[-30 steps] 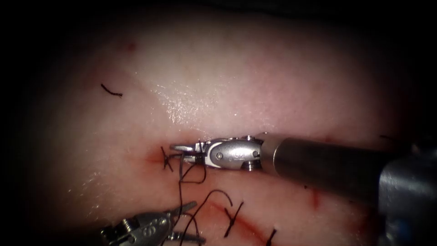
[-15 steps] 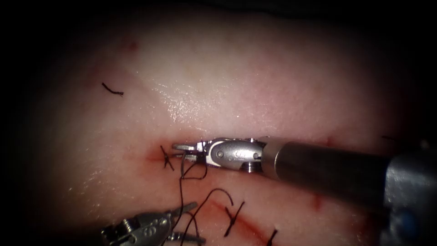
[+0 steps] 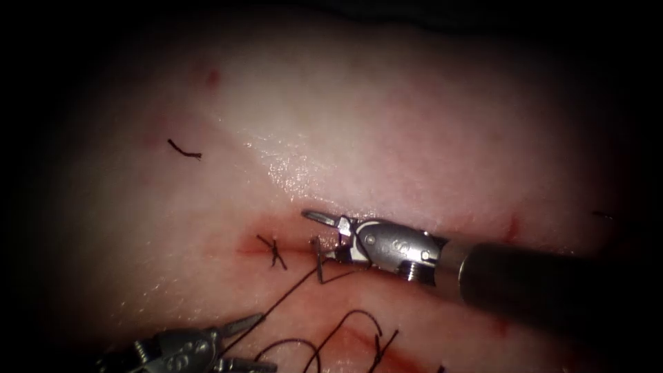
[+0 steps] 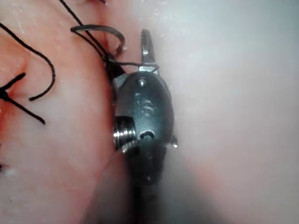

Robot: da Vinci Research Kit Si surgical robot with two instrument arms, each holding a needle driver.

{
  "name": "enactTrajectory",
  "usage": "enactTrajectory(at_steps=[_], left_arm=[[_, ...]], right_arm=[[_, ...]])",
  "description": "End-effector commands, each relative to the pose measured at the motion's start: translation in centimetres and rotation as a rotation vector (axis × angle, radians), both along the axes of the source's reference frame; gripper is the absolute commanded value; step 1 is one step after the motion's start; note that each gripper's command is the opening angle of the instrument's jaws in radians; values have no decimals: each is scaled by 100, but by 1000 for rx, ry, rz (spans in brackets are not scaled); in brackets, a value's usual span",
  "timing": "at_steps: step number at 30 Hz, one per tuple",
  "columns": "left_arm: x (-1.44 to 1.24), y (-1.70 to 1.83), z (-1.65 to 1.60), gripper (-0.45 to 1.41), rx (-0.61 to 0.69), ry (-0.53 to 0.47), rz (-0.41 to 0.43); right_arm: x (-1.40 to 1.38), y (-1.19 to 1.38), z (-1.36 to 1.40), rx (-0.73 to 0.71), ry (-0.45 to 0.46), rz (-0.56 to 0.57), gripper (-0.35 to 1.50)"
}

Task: Wound Closure
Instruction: Move the suture out of the way.

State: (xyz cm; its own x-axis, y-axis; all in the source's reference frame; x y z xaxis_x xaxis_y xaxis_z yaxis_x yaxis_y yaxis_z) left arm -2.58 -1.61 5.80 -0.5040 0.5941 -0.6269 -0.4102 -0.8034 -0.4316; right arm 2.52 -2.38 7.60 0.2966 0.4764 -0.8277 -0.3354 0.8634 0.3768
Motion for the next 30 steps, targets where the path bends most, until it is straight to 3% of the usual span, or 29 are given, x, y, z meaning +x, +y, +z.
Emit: enactTrajectory(at_steps=[1, 2, 9, 14, 17, 22, 26, 30], left_arm=[[-8, 2, 9, 20, -2, 0, 0], [-13, 4, 13, 20, -7, 3, -1], [-35, 13, 28, 20, -10, -2, -3], [-24, 7, 41, 19, -29, 13, -3], [-18, -3, 53, 19, -42, 34, 3], [-21, -24, 65, 19, -37, 61, 20], [-28, -43, 61, 19, -27, 85, 36], [-49, -71, 30, 19, -28, 70, 55]], right_arm=[[11, 4, -3, -11, 1, -7, 101], [11, 8, -8, -18, 3, -16, 94], [6, 30, -24, -59, 29, 50, 94], [-2, 52, -44, -102, 24, 76, 94], [-5, 67, -64, -116, 23, 108, 113], [-7, 73, -92, -134, 24, 95, 118], [-11, 73, -108, -126, 24, 90, 120], [-11, 69, -117, -111, 17, 59, 120]])
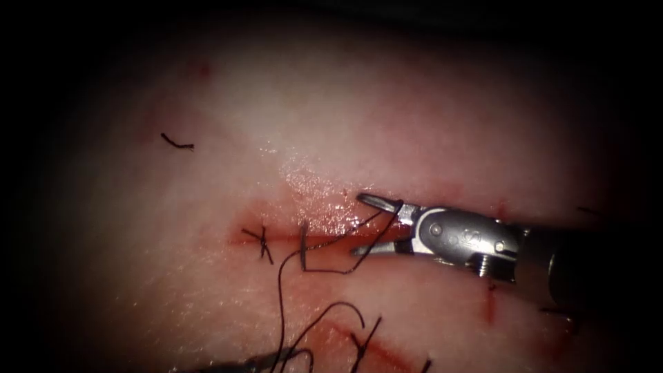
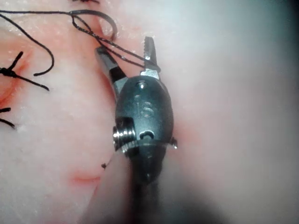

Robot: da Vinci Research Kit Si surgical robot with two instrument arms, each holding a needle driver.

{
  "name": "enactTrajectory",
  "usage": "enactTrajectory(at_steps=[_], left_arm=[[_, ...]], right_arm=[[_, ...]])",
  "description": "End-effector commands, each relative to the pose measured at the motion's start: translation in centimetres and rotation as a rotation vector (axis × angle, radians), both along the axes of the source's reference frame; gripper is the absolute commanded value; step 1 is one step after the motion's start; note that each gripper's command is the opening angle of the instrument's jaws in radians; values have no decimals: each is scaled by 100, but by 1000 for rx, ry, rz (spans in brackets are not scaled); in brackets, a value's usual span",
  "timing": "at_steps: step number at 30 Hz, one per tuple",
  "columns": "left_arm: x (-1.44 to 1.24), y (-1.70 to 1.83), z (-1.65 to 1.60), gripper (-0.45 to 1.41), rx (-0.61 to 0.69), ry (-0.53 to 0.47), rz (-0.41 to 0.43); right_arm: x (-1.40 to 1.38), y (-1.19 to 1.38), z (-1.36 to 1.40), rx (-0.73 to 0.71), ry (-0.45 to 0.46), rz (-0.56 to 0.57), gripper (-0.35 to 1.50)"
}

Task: Wound Closure
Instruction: Move the suture out of the way.

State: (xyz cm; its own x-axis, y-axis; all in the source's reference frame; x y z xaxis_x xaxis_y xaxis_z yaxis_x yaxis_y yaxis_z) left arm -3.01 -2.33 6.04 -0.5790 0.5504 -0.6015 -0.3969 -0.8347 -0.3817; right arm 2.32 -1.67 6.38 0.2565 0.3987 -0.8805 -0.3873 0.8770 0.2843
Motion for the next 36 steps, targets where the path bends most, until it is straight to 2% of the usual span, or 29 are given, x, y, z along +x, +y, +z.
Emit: enactTrajectory(at_steps=[1, 6, 11, 14, 15, 16, 18, 22, 23, 24, 25, 26, 27, 28, 30, 31, 32, 36], left_arm=[[-11, -7, -10, 19, -3, -15, 15], [-17, -17, -49, 19, -21, -20, 47], [-8, -28, -75, 19, 0, -74, 80], [19, -40, -103, 22, 13, -104, 126], [25, -42, -107, 22, 13, -108, 131], [33, -44, -112, 24, 13, -112, 137], [46, -45, -117, 29, 7, -100, 139], [74, -38, -124, 31, -25, -39, 112], [89, -28, -127, 31, -57, -32, 62], [95, -22, -128, 31, -70, -28, 39], [107, -6, -130, 29, -100, -23, -23], [110, 1, -130, 29, -109, -32, -47], [114, 12, -131, 29, -130, -48, -75], [118, 28, -131, 29, -169, -73, -110], [118, 48, -130, 29, -218, -83, -140], [117, 57, -130, 29, -231, -85, -156], [116, 78, -126, 29, -260, -94, -175], [113, 107, -109, 29, -290, -56, -198]], right_arm=[[7, -3, 4, 0, 7, -10, 120], [-1, -8, 2, 6, 16, -27, 121], [-11, -28, -6, 166, 42, -76, 110], [-31, -61, -22, 423, 15, -169, 99], [-36, -67, -25, 470, 11, -190, 96], [-44, -75, -30, 532, 12, -209, 83], [-56, -83, -36, 582, 19, -245, 69], [-88, -89, -51, 664, 33, -250, 73], [-107, -90, -56, 694, 41, -255, 76], [-115, -89, -58, 707, 44, -258, 79], [-134, -85, -63, 726, 46, -269, 81], [-141, -81, -65, 729, 53, -270, 68], [-149, -75, -69, 731, 73, -265, 69], [-158, -61, -75, 714, 108, -223, 84], [-163, -41, -84, 669, 171, -193, 86], [-163, -32, -88, 638, 196, -182, 86], [-158, -10, -96, 559, 247, -138, 84], [-127, 19, -102, 398, 293, -74, 86]])
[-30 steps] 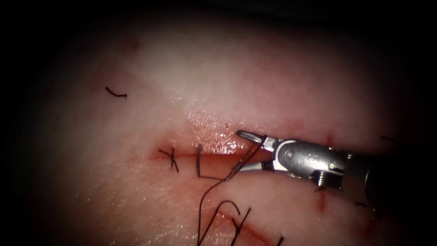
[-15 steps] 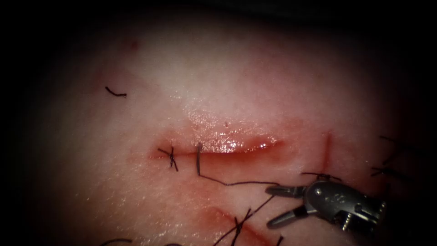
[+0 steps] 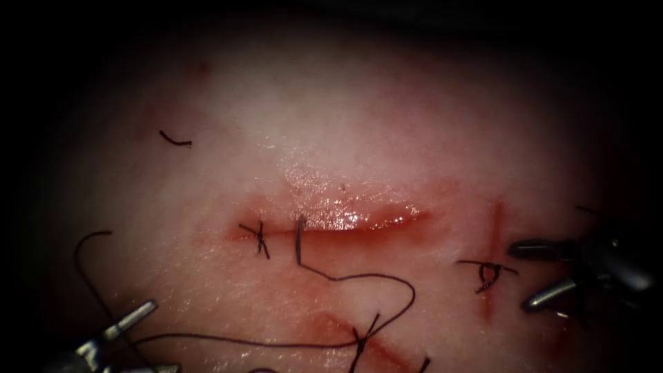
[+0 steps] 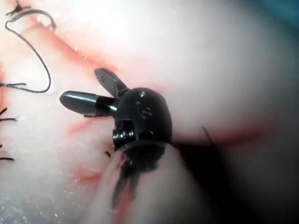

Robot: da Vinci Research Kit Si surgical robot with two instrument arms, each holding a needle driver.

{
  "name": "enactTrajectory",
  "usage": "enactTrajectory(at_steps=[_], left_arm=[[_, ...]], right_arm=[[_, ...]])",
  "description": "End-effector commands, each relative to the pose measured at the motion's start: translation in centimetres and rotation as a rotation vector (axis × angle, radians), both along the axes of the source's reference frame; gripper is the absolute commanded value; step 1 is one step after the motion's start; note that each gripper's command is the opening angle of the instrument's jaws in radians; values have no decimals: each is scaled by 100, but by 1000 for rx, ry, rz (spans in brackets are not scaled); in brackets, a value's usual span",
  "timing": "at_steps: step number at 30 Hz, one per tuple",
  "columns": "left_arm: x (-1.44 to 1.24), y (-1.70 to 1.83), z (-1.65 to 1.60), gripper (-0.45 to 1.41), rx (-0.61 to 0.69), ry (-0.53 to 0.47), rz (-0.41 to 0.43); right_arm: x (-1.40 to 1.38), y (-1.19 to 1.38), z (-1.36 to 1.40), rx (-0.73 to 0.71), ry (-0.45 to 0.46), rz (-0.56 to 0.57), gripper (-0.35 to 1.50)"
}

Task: Wound Closure
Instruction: Move the suture out of the way, then grasp the needle with the right needle driver.

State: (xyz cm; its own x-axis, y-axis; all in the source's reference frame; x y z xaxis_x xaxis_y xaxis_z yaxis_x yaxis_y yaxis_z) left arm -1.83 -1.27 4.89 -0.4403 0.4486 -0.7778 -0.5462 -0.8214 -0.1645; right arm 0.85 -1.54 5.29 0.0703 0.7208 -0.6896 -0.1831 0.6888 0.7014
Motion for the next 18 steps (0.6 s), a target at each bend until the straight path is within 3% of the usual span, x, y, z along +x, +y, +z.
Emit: enactTrajectory(at_steps=[1, 4, 5, 7, 9, 11, 12, 13, 18], left_arm=[[-7, 6, 12, 29, 3, 6, -6], [-12, 13, 33, 29, 0, 9, -11], [-16, 15, 49, 29, -6, 11, -14], [-17, 16, 65, 27, -12, 14, -13], [-15, 16, 78, 26, -13, 33, -12], [-12, 15, 93, 26, -17, 60, 1], [-9, 13, 105, 24, 2, 72, 8], [-8, 11, 110, 24, 12, 74, 12], [-3, -9, 129, 20, 71, 113, 45]], right_arm=[[30, 10, 8, -54, 8, 23, 86], [63, 19, 13, -169, -2, 90, 68], [87, 22, 21, -255, -32, 133, 54], [110, 24, 33, -310, -43, 174, 49], [126, 25, 45, -324, -47, 205, 58], [143, 23, 60, -379, -69, 212, 79], [159, 18, 78, -409, -84, 218, 108], [164, 16, 85, -418, -87, 223, 116], [184, -5, 129, -546, -112, 142, 118]])
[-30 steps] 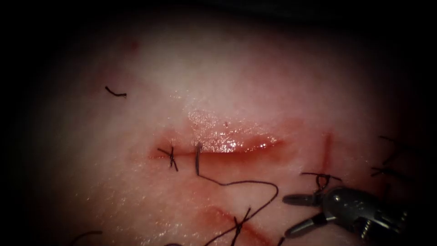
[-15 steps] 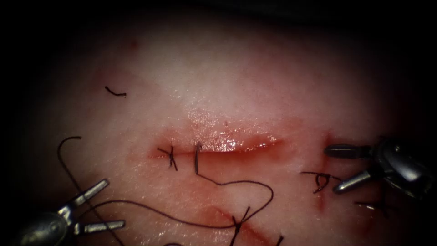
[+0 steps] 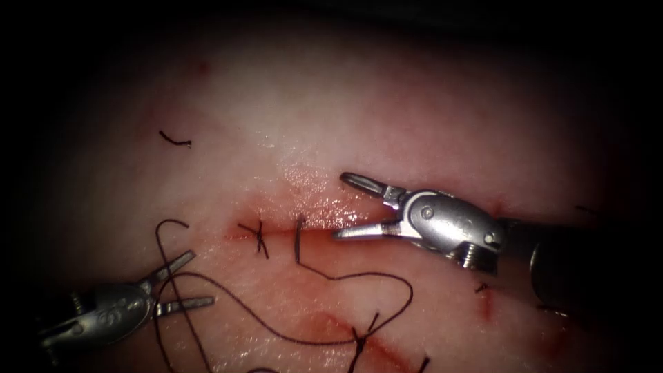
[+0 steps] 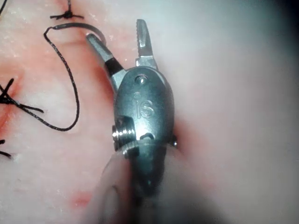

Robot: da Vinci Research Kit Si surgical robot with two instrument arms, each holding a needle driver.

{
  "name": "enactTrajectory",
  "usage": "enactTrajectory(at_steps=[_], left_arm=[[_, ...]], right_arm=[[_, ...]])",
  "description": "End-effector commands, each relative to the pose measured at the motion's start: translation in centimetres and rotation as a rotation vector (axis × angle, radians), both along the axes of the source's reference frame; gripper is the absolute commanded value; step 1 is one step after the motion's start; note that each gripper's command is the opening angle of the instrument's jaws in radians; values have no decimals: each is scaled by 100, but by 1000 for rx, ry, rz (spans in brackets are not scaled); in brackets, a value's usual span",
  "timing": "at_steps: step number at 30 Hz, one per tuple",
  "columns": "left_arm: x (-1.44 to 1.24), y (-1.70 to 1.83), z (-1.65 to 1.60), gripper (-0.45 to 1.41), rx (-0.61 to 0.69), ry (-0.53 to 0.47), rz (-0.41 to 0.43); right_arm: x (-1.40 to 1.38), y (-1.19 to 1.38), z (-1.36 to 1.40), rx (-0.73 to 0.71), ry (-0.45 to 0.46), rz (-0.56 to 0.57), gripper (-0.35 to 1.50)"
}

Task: Wound Closure
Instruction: Grasp the needle with the right needle driver.

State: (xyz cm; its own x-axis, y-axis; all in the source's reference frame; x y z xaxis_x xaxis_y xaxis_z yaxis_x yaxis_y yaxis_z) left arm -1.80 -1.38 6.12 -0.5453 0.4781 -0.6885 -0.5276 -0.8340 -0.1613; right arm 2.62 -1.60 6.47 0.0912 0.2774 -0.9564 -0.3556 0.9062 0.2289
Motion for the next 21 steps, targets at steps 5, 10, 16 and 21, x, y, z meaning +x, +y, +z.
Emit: enactTrajectory(at_steps=[5, 10, 16, 21], left_arm=[[-6, -15, 21, 19, 30, 7, 23], [-6, -25, 31, 19, 49, 1, 24], [-6, -28, 31, 19, 53, -4, 24], [-6, -31, 31, 19, 58, -6, 23]], right_arm=[[12, -4, 35, -131, -26, -40, 120], [28, -11, 26, -219, -31, -74, 118], [43, -11, 25, -295, -38, -96, 116], [55, -6, 28, -324, -41, -106, 113]])
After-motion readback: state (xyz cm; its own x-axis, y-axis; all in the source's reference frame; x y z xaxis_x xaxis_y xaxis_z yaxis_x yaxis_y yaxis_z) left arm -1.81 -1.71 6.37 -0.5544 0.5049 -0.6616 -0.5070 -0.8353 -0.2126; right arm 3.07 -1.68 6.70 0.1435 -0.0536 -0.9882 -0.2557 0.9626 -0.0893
